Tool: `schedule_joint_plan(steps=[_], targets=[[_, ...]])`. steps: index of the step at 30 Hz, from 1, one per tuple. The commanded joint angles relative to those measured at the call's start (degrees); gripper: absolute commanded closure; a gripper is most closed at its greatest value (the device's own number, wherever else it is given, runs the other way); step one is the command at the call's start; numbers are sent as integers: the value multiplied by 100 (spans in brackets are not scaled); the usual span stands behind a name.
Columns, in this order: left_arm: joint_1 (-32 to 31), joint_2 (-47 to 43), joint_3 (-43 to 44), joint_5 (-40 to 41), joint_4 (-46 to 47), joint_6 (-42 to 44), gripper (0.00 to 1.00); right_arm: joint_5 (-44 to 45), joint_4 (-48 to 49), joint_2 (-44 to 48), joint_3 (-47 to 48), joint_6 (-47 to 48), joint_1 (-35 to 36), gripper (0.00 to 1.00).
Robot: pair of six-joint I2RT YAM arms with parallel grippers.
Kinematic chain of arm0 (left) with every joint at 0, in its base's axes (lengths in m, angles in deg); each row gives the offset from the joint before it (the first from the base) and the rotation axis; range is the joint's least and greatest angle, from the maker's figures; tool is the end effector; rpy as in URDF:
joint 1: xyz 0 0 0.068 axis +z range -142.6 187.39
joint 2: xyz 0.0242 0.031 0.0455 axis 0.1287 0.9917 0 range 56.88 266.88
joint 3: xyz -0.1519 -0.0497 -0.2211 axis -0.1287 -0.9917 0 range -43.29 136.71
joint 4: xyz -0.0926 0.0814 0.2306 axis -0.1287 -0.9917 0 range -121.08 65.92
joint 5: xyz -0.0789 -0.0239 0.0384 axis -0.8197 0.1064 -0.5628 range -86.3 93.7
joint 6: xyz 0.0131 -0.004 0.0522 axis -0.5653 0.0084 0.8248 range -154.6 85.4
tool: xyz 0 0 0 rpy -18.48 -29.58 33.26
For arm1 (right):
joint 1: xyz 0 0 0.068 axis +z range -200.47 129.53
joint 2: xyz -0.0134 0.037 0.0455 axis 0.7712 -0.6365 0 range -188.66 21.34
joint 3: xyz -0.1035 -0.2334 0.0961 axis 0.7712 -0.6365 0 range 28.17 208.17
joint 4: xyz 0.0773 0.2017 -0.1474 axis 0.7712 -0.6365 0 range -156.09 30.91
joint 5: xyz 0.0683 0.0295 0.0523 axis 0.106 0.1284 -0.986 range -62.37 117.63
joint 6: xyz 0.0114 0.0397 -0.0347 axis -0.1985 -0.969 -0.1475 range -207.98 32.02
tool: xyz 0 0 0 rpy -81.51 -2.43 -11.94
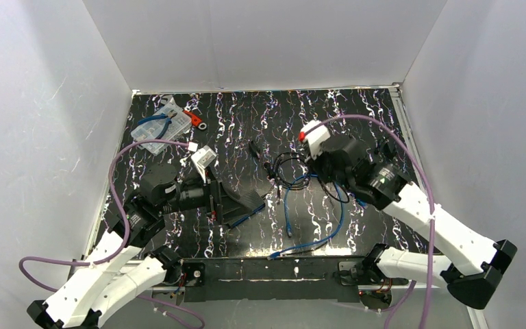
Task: Insert the plug into the switch port
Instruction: Pick up the connector from the center of the board, then place the connector at the center of the board.
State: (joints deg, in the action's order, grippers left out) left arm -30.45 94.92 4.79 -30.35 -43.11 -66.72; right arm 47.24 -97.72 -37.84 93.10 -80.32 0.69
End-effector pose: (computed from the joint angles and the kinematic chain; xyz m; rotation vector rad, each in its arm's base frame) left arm 0.1024 -0.1049 0.3617 0.5772 1.8287 -1.3743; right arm 0.1429 0.1583 0.3661 -0.8588 1.9259 0.0864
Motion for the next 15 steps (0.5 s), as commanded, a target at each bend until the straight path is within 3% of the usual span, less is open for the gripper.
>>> schedule_joint_plan(steps=[1, 6, 15], targets=[[-21, -62, -18, 173, -136, 150, 2, 879, 630, -321, 689, -180, -807, 99], [-17, -267, -108, 236, -269, 219, 2, 1457, 1050, -828, 1254, 195, -1602, 99], [-17, -646, -92, 453, -672, 546, 2, 980, 1072, -1632, 2243, 377, -3011, 99]])
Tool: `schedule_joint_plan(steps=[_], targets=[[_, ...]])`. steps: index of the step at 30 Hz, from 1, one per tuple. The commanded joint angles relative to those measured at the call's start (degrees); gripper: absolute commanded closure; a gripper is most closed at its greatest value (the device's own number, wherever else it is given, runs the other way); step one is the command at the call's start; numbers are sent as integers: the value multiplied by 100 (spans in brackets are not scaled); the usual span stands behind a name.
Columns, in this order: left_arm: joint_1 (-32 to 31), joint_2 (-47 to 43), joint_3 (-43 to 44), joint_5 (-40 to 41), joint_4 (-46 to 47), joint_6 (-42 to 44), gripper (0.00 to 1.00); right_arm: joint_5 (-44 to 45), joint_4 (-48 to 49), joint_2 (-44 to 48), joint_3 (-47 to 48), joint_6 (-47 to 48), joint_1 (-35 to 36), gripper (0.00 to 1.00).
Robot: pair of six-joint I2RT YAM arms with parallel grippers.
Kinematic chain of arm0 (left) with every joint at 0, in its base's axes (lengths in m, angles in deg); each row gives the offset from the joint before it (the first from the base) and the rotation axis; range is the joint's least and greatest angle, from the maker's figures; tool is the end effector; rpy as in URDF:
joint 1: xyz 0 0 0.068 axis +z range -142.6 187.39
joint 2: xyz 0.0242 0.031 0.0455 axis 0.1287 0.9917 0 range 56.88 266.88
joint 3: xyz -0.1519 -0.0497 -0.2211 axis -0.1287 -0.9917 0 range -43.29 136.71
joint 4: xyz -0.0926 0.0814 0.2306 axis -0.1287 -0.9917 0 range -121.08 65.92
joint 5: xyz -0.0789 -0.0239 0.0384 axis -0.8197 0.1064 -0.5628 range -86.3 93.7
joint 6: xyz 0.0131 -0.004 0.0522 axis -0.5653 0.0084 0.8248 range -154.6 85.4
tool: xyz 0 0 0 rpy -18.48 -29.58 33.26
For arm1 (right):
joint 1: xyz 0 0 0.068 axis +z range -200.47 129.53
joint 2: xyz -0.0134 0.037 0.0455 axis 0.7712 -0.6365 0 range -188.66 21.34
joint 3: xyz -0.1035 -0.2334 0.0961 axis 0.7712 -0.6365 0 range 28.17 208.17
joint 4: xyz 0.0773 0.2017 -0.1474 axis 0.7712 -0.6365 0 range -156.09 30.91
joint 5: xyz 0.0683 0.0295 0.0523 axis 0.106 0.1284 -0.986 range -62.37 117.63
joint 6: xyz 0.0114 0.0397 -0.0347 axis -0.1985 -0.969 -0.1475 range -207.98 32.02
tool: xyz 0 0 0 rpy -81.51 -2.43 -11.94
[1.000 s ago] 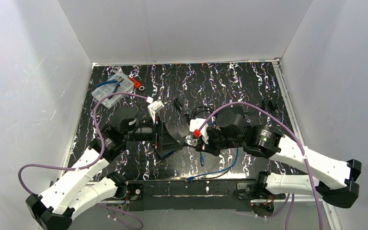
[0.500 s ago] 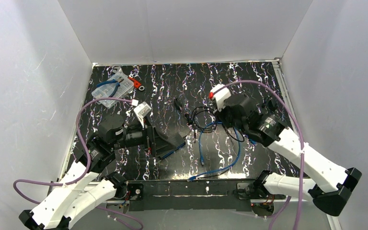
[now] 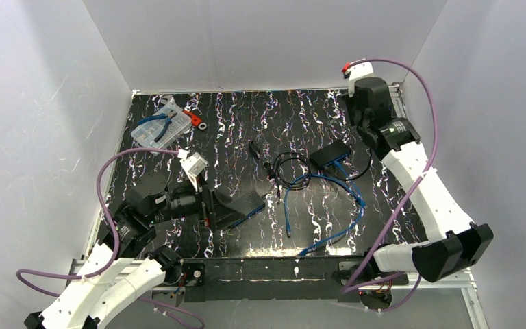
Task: Insert the plug into the switch port
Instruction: Place the connector at the center of the board.
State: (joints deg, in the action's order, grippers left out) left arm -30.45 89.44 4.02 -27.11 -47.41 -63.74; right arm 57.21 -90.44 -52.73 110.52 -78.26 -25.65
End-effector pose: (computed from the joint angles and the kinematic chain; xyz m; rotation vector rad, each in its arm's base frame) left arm 0.0857 -0.0897 0.3603 0.5736 1.7989 -1.2947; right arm 0.2597 0.1007 0.4210 -0.2478 1.9167 -0.3331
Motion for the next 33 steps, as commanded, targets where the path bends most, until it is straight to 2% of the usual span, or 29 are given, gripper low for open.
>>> schedule_joint_plan(steps=[1, 5, 14, 20, 21, 24, 25, 28, 33], targets=[[-16, -113, -15, 147, -264, 271, 2, -86, 299, -216, 604, 154, -441, 99], [-19, -163, -2, 182, -320, 351, 2, -552, -43, -257, 593, -163, -469, 99], [-15, -70, -63, 136, -260, 357, 2, -1284, -321, -191, -1146, -1335, -469, 99], [-14, -83, -122, 116, -285, 329, 2, -1738, -489, -166, -1753, -1911, -469, 97], [-13, -99, -137, 126, -286, 323, 2, -1774, -552, -157, -1783, -1932, -468, 91], [-18, -165, -198, 128, -294, 289, 2, -1788, -848, -128, -1697, -1918, -469, 59], [-14, -177, -219, 128, -299, 287, 2, -1839, -965, -108, -1585, -1889, -469, 54], [-15, -158, -236, 128, -327, 278, 2, -2141, -1071, 22, -1260, -1834, -461, 46], [-13, -157, -234, 164, -347, 278, 2, -2820, -935, 118, -920, -1965, -395, 40]])
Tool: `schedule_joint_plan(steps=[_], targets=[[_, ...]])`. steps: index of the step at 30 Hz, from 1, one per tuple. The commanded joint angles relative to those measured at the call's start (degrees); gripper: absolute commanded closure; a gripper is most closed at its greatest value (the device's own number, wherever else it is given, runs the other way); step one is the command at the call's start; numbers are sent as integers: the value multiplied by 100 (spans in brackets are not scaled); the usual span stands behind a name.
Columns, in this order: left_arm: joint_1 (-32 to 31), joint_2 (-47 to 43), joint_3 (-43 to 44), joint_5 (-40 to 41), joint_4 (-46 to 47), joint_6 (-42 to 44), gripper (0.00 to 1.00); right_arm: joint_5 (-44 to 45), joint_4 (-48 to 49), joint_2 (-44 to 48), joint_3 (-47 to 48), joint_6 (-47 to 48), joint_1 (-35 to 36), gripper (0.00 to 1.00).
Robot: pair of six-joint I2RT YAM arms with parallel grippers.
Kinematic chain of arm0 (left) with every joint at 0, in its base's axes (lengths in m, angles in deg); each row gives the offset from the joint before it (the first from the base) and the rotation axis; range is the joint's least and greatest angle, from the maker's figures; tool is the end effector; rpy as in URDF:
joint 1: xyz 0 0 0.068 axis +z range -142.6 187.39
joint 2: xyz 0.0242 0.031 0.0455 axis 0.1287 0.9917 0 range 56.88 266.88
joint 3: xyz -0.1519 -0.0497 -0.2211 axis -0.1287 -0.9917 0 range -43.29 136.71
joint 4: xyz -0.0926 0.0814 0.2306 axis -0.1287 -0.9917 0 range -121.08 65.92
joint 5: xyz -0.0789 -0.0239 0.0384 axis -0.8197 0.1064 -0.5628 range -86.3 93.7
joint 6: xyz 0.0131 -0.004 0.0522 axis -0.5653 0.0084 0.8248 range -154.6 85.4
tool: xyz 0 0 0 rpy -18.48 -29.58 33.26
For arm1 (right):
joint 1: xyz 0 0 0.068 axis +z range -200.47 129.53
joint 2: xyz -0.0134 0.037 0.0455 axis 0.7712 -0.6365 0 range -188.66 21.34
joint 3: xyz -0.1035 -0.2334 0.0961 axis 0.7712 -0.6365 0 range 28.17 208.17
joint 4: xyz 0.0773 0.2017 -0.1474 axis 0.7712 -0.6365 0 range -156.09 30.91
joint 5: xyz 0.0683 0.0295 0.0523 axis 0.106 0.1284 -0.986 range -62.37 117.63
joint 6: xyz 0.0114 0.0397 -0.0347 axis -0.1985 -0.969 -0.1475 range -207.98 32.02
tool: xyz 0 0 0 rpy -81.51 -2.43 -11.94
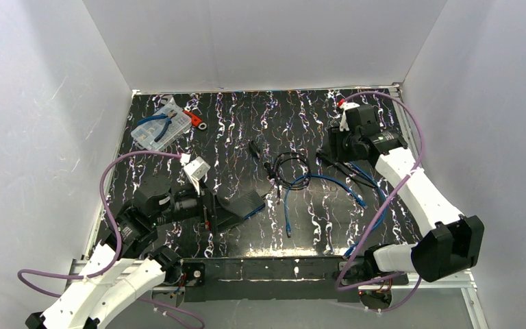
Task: Insert the plug into the switch port
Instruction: Place the connector at the center of the board.
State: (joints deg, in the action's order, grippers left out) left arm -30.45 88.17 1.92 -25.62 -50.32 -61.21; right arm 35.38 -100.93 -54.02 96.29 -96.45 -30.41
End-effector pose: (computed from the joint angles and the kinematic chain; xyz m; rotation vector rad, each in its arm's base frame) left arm 0.0845 -0.0877 0.3453 0.5838 1.8507 -1.2358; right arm 0.2605 0.0900 0.3150 -0.1831 2.4109 0.0634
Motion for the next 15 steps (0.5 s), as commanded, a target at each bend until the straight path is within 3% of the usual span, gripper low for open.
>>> schedule_joint_plan(steps=[1, 8, 15], targets=[[-15, -27, -21, 30, -61, 24, 2, -670, 112, 209, 574, -180, 131, 39], [-14, 29, 22, 92, -177, 85, 2, -1067, -104, 95, 1038, -10, 798, 37], [-12, 170, 18, 69, -76, 85, 2, -1115, -13, -208, 893, -127, 1201, 37]])
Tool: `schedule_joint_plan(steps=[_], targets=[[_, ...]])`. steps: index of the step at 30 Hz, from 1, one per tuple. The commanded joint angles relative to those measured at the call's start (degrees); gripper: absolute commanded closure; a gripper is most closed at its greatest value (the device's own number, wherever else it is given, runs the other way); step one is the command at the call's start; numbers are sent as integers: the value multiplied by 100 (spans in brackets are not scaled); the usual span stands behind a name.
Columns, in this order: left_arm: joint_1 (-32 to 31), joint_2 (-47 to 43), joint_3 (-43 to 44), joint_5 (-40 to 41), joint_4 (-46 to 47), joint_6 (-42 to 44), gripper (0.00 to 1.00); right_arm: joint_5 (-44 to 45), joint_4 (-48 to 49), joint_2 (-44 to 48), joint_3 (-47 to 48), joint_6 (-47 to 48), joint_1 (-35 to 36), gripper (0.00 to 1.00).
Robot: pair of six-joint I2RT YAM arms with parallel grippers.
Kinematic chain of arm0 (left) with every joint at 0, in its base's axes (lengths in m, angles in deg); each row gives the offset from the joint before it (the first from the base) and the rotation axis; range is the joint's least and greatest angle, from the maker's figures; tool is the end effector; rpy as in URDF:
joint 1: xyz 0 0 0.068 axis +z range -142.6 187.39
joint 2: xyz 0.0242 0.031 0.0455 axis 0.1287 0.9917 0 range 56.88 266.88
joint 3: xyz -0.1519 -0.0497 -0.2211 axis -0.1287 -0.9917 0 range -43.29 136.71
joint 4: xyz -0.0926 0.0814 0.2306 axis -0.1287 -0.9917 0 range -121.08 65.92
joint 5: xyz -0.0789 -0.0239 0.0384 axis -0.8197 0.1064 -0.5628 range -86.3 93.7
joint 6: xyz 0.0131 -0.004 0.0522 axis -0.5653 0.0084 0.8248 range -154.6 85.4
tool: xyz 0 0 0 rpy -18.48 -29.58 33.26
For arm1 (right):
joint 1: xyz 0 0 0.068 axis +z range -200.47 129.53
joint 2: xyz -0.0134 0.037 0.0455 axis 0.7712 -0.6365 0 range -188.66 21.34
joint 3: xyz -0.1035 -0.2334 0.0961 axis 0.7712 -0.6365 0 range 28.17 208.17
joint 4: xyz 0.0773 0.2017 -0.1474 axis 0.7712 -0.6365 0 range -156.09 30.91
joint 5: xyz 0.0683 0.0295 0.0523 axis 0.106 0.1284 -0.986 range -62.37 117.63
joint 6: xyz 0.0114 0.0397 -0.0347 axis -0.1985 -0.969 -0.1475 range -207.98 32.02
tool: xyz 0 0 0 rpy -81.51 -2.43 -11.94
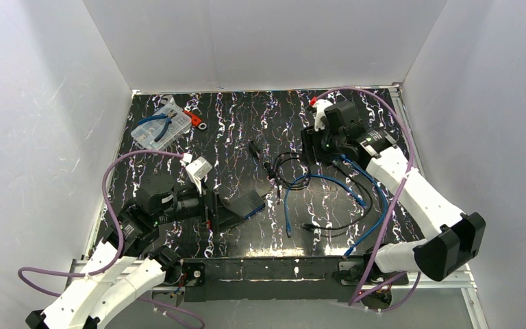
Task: Insert the plug into the switch port
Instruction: Place the connector at the center of the board, then pick up the connector from the center of the board.
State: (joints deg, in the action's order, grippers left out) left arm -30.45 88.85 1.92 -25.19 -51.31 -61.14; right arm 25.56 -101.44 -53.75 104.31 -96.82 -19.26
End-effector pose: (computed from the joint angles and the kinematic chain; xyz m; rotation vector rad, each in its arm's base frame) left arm 0.0865 -0.0890 0.3423 0.5766 1.8826 -1.2246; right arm 0.2375 0.1453 0.3608 -0.4693 2.2763 0.3995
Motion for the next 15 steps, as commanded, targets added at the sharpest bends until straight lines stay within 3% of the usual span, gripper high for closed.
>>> schedule_joint_plan(steps=[1, 7, 15], targets=[[-15, 101, 12, 23, 44, 72, 2, -139, 113, -321, 21, -148, 122, 37], [-19, 107, -42, 99, 53, 53, 2, -102, 624, -986, -96, -543, 226, 40], [-17, 82, -59, 170, 3, 27, 2, 173, 908, -2345, 690, -1291, 237, 47]])
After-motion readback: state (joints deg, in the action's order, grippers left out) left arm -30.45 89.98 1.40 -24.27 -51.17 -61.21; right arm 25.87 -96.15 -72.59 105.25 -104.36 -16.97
